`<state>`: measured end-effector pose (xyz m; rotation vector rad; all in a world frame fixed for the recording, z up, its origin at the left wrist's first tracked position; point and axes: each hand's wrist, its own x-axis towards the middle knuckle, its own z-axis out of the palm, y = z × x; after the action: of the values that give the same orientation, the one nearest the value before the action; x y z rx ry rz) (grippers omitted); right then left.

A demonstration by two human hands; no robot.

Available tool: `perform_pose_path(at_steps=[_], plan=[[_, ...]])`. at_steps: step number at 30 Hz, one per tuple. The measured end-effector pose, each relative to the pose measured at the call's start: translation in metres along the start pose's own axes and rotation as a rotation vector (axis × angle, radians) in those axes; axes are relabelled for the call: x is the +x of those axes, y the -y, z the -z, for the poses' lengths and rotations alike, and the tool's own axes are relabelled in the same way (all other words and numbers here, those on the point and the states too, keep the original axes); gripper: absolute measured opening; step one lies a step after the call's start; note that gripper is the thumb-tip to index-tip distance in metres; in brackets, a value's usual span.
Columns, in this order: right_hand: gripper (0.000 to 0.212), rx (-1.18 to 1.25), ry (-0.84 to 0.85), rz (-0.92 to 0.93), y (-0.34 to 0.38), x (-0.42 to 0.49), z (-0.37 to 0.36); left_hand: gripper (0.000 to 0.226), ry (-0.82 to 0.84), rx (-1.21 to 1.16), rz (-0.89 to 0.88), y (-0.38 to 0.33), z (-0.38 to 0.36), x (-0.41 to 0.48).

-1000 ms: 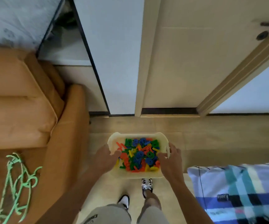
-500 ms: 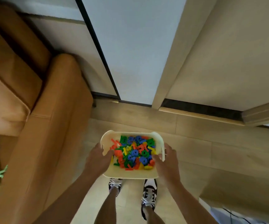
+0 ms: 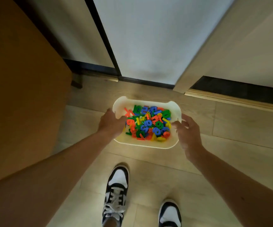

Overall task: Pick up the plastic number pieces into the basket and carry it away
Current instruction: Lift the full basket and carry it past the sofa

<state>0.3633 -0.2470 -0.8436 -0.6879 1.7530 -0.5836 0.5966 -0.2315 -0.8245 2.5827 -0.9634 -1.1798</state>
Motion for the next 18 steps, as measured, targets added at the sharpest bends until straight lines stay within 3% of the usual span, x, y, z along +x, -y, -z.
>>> perform_pose_path(at_steps=[11, 18], plan=[[0.044, -0.115, 0.081, 0.111, 0.020, 0.108, -0.049, 0.052, -0.019, 0.012, -0.081, -0.024, -0.032, 0.140], [0.023, -0.110, 0.102, 0.122, 0.030, 0.129, -0.062, 0.052, 0.023, -0.011, -0.118, -0.032, -0.033, 0.172]])
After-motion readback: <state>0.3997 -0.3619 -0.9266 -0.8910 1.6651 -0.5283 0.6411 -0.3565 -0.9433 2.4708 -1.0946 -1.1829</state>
